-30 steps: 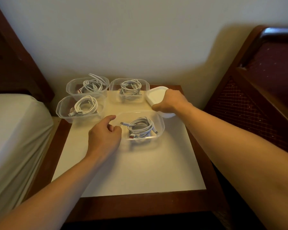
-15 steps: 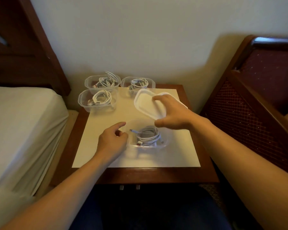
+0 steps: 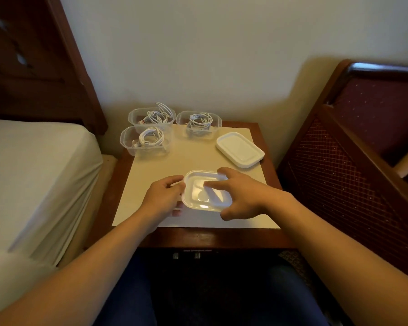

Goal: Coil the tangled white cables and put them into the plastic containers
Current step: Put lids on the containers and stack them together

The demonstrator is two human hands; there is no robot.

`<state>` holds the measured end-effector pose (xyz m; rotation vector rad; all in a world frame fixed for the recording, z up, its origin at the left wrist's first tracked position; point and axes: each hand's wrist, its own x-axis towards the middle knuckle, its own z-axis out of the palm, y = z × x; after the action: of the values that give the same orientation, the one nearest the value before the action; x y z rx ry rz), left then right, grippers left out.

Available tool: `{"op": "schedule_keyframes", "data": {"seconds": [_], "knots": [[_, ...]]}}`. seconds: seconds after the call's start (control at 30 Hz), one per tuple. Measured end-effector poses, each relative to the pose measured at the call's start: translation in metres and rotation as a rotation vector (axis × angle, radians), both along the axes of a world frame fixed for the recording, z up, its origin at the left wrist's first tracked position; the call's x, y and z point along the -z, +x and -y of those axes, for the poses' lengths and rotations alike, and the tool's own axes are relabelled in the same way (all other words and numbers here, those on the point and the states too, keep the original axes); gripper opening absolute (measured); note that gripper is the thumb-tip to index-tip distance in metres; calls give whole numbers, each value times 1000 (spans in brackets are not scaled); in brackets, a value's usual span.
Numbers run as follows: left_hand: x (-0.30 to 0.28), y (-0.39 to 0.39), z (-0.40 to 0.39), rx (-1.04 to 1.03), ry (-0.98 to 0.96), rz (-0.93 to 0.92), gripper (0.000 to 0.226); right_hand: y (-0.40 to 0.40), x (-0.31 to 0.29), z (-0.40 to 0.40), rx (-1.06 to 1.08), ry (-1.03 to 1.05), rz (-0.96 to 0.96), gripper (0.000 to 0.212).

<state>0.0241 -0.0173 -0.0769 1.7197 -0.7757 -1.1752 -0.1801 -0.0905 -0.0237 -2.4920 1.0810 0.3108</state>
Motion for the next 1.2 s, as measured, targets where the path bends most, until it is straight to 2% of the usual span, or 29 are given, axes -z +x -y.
{"op": "schedule_keyframes", "data": {"seconds": [0.17, 0.33, 0.43, 0.53, 0.67, 0.77, 0.9, 1.07, 1.13, 1.2], "knots": [[5, -2, 2, 19, -30, 168, 31, 1, 1, 9, -11, 35, -30, 90], [4, 0, 5, 78, -50, 359, 24, 2, 4, 17, 19, 96, 18, 87], [4, -1, 9, 103, -45, 412, 19, -1, 9, 23, 34, 120, 47, 85], [7, -4, 12, 112, -47, 429, 26, -4, 16, 29, 62, 171, 91, 83], [14, -8, 13, 168, -90, 499, 42, -2, 25, 35, 26, 125, 67, 80], [18, -9, 13, 205, -129, 564, 34, 2, 36, 34, 16, 70, 72, 81], [22, -17, 16, 216, -164, 693, 28, 1, 52, 31, -50, -114, -10, 83], [25, -16, 20, 225, -144, 732, 31, 5, 64, 21, 107, -134, 208, 61], [24, -15, 22, 260, -120, 756, 37, 8, 67, 21, 118, -177, 191, 65], [22, -13, 24, 315, -72, 799, 52, 8, 69, 20, 151, -197, 192, 75]]}}
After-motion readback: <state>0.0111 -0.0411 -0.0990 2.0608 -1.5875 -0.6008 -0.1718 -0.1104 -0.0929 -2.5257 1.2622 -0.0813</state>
